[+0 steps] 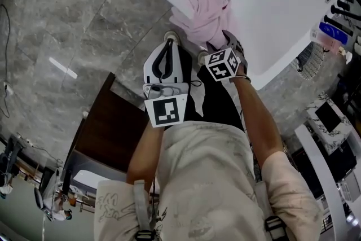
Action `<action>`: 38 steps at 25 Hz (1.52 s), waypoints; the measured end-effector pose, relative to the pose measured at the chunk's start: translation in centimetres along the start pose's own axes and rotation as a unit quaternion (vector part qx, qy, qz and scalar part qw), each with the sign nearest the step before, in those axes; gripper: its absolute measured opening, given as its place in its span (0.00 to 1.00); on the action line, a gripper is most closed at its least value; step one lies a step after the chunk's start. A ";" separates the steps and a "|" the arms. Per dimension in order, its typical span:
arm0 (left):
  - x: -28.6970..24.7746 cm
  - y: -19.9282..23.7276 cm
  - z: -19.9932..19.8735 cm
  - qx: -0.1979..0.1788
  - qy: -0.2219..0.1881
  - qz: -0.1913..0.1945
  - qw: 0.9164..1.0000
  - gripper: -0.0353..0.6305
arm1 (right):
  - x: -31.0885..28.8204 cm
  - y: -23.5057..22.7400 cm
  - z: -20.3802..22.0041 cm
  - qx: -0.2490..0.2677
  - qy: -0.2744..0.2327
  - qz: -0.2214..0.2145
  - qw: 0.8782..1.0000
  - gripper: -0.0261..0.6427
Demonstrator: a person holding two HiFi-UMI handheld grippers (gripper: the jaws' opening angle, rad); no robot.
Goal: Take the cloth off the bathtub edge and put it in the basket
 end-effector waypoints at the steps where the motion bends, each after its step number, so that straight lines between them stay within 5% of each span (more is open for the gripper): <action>1: 0.0 0.1 -0.3 -0.001 -0.001 0.001 1.000 0.06 | 0.4 0.1 -0.1 0.002 -0.002 0.001 1.000 0.41; 14: -0.4 -0.2 -3.9 -0.012 -0.023 0.027 0.999 0.06 | 4.8 1.3 0.4 -0.025 -0.017 0.020 0.999 0.25; 17: -0.7 -0.7 -4.8 -0.019 -0.026 0.038 0.999 0.06 | 5.3 1.6 0.6 -0.041 -0.012 0.017 0.999 0.14; 23: -1.2 -2.4 -7.1 -0.034 -0.034 0.075 0.996 0.06 | 6.5 1.1 0.5 -0.097 -0.010 0.000 0.995 0.12; 31: -1.7 -5.7 -9.5 -0.056 -0.044 0.134 0.988 0.06 | 11.6 0.0 1.0 -0.169 -0.066 0.032 0.983 0.11; 38: -1.6 -9.2 -11.4 -0.075 -0.049 0.196 0.976 0.06 | 17.2 -1.3 1.3 -0.234 -0.126 0.082 0.960 0.11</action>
Point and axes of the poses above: the fingertips, and each gripper's own axes: x backward along the fingers, y to its left, z out of its underside, the point moved 2 cm from there along x, backward along the fingers, and after that the axes turned 3 degrees about -z, right-handed, at the moved point
